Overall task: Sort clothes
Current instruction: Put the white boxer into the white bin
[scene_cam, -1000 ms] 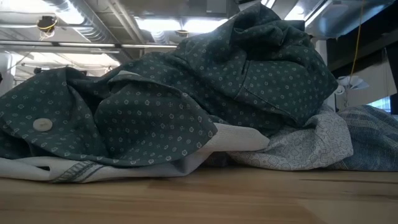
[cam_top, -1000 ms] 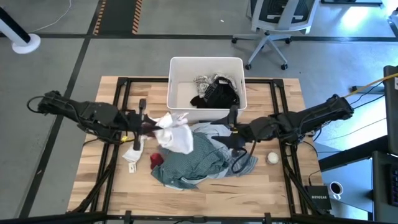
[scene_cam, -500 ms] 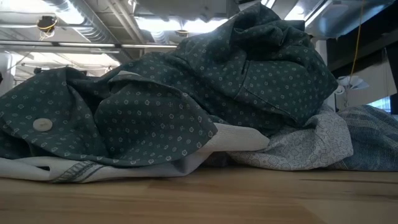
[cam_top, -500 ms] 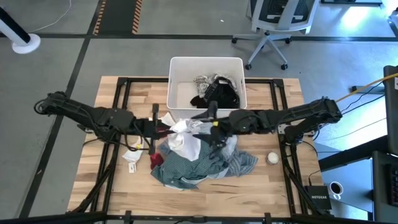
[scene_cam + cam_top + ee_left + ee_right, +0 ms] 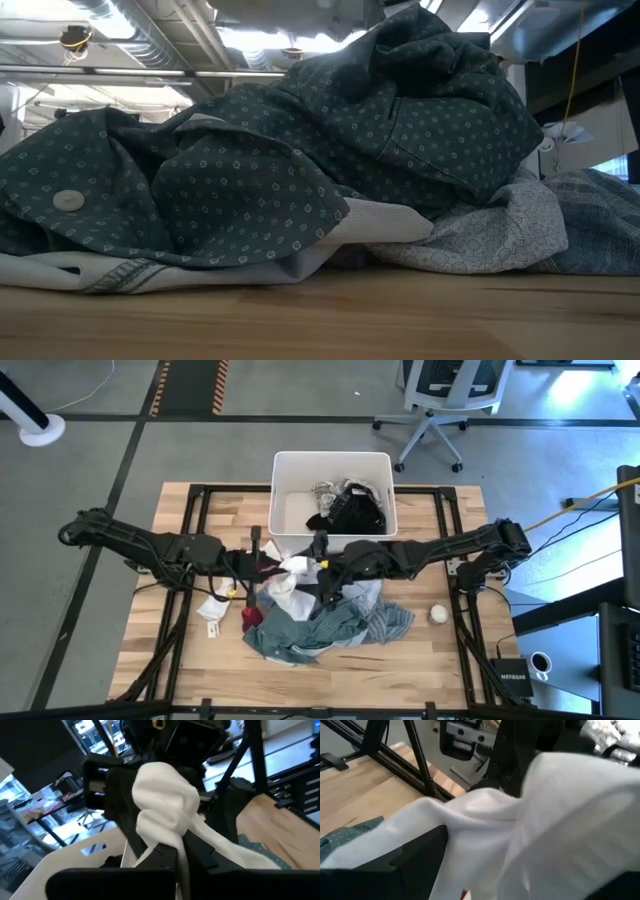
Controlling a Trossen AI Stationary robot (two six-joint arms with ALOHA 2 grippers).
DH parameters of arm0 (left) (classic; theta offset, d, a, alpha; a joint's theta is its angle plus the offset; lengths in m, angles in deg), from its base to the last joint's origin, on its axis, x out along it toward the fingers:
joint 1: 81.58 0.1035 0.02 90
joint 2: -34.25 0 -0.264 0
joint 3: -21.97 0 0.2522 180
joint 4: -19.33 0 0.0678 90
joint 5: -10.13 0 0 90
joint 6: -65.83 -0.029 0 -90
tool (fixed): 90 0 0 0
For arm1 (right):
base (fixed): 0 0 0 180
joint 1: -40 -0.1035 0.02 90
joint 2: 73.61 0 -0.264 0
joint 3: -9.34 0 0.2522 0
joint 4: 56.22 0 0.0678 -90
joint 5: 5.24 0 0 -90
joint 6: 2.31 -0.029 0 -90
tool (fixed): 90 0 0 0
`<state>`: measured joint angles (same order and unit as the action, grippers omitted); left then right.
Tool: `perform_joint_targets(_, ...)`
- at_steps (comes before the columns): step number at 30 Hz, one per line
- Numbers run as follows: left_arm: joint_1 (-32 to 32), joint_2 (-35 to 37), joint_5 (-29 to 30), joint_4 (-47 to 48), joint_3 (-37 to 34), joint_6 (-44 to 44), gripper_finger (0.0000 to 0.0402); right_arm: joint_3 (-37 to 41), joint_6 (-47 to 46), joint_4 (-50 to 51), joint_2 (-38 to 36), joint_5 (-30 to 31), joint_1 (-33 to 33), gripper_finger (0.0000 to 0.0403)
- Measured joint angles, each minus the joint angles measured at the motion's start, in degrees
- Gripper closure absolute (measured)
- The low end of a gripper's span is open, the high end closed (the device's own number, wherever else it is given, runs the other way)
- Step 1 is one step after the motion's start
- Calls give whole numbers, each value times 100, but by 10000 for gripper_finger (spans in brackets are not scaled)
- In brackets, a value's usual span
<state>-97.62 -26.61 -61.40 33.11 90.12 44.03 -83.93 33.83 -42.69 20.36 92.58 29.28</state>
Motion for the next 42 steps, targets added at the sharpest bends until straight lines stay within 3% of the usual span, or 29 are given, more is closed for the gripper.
perform_joint_targets(3,-26,2,-47,-53,0,-12,398,0,59,-331,0,-148,-4,60)
perform_joint_targets(6,-26,2,-62,-97,0,29,398,-2,251,-427,0,-152,-7,101)
perform_joint_targets(9,-26,2,-69,-77,0,86,398,-2,359,-415,0,-142,6,170)
perform_joint_targets(16,-32,8,-72,-51,0,473,398,-2,826,-365,-25,-130,36,370)
perform_joint_targets(22,-48,-3,17,83,15,537,398,0,1043,45,-269,388,28,351)
perform_joint_targets(25,-48,-1,184,200,24,687,389,-19,1224,440,-525,671,21,360)
perform_joint_targets(29,-52,4,526,649,0,952,345,-205,1324,991,-962,1049,24,377)
perform_joint_targets(35,-37,74,1504,1139,2,1388,273,-232,1690,1612,-1481,2108,118,377)
perform_joint_targets(39,-6,250,1679,1720,2,1766,249,-257,1733,2112,-1744,2778,542,368)
perform_joint_targets(42,98,362,1713,2022,2,1973,244,-225,1665,2498,-1672,2886,1049,368)
